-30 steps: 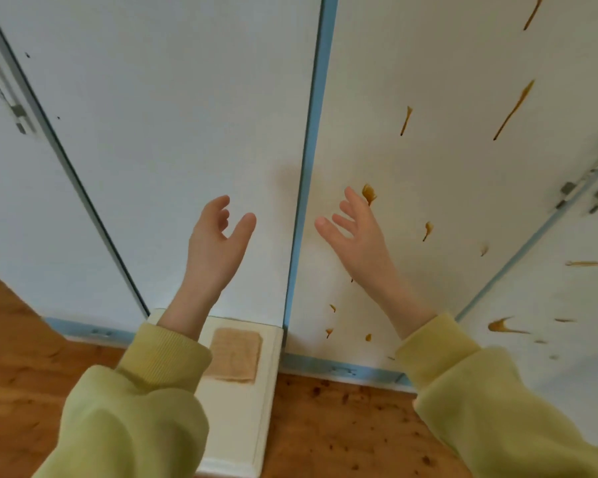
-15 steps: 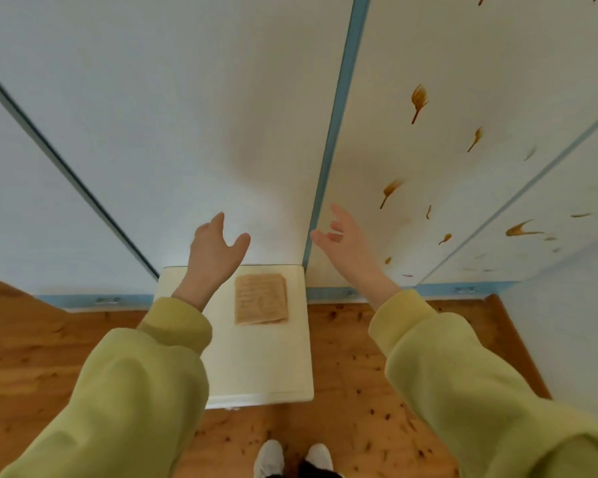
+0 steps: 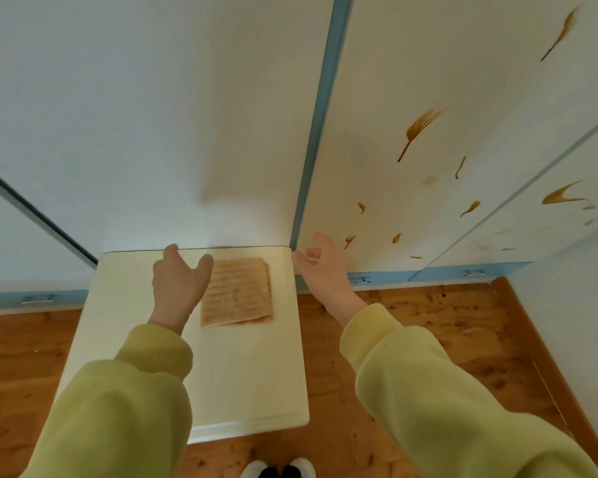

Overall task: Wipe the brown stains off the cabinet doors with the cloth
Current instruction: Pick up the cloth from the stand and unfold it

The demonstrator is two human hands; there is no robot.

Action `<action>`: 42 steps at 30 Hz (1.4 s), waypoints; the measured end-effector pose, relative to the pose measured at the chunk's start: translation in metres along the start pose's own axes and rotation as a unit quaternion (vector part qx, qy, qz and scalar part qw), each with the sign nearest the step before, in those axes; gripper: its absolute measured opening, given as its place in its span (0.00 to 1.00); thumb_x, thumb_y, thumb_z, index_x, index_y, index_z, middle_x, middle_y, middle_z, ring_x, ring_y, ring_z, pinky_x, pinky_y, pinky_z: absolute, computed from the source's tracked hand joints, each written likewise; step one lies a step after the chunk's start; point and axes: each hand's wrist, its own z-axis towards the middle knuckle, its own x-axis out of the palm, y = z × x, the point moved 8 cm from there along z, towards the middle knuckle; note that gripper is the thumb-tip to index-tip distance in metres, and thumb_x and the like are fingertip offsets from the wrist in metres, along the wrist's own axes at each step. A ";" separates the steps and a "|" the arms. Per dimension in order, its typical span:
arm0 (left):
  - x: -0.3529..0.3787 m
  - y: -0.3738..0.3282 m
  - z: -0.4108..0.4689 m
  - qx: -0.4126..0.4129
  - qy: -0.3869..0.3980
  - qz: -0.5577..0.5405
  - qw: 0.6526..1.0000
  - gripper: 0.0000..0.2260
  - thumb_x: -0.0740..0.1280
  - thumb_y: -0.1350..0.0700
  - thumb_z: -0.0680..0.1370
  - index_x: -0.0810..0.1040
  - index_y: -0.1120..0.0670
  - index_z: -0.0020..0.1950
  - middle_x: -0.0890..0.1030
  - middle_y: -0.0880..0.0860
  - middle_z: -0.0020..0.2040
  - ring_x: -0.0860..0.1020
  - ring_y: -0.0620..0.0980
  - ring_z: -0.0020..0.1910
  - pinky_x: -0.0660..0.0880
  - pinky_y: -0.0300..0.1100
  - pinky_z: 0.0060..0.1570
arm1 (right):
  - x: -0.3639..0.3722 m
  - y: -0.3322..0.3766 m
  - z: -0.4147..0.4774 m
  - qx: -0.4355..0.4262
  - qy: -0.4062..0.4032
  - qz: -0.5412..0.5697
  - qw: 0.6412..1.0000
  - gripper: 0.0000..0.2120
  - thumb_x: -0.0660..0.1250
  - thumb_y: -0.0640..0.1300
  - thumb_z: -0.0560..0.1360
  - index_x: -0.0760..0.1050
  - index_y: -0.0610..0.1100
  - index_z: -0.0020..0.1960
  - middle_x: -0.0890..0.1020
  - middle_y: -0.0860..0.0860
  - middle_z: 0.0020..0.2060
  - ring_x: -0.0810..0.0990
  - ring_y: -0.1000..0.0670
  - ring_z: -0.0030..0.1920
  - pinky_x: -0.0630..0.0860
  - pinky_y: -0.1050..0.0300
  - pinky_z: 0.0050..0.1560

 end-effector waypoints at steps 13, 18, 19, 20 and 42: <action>0.114 0.146 0.070 -0.080 0.000 0.046 0.996 0.28 0.63 0.51 0.76 0.59 0.66 0.69 0.68 0.67 0.64 0.67 0.65 0.63 0.66 0.54 0.59 | 0.106 -0.174 0.090 0.136 0.069 0.018 0.988 0.22 0.60 0.48 0.77 0.64 0.41 0.68 0.71 0.45 0.64 0.72 0.45 0.63 0.70 0.46 0.64; 0.116 0.154 0.078 -0.085 -0.019 0.037 0.996 0.21 0.65 0.53 0.75 0.68 0.67 0.61 0.74 0.65 0.55 0.72 0.64 0.56 0.68 0.52 0.52 | 0.117 -0.179 0.093 0.136 0.069 -0.007 0.988 0.23 0.62 0.50 0.76 0.65 0.40 0.67 0.73 0.44 0.61 0.74 0.46 0.59 0.73 0.50 0.60; 0.118 0.153 0.079 -0.085 -0.013 0.027 0.996 0.16 0.65 0.54 0.75 0.71 0.65 0.55 0.76 0.62 0.50 0.73 0.63 0.53 0.68 0.49 0.48 | 0.120 -0.179 0.093 0.137 0.081 -0.017 0.987 0.24 0.63 0.51 0.76 0.65 0.39 0.67 0.73 0.45 0.59 0.75 0.47 0.57 0.74 0.52 0.58; 0.119 0.154 0.080 -0.087 -0.006 0.023 0.996 0.10 0.65 0.55 0.75 0.73 0.63 0.46 0.75 0.59 0.42 0.74 0.60 0.47 0.67 0.47 0.43 | 0.124 -0.179 0.094 0.137 0.093 -0.029 0.986 0.24 0.64 0.50 0.75 0.65 0.38 0.66 0.73 0.45 0.57 0.74 0.47 0.54 0.73 0.55 0.55; -0.083 -0.133 -0.056 0.153 0.046 0.140 0.977 0.12 0.64 0.47 0.75 0.74 0.56 0.47 0.79 0.49 0.43 0.78 0.49 0.39 0.70 0.39 0.37 | -0.052 0.146 -0.035 0.033 0.127 0.266 0.955 0.09 0.62 0.39 0.77 0.72 0.37 0.56 0.78 0.45 0.42 0.79 0.49 0.42 0.80 0.58 0.44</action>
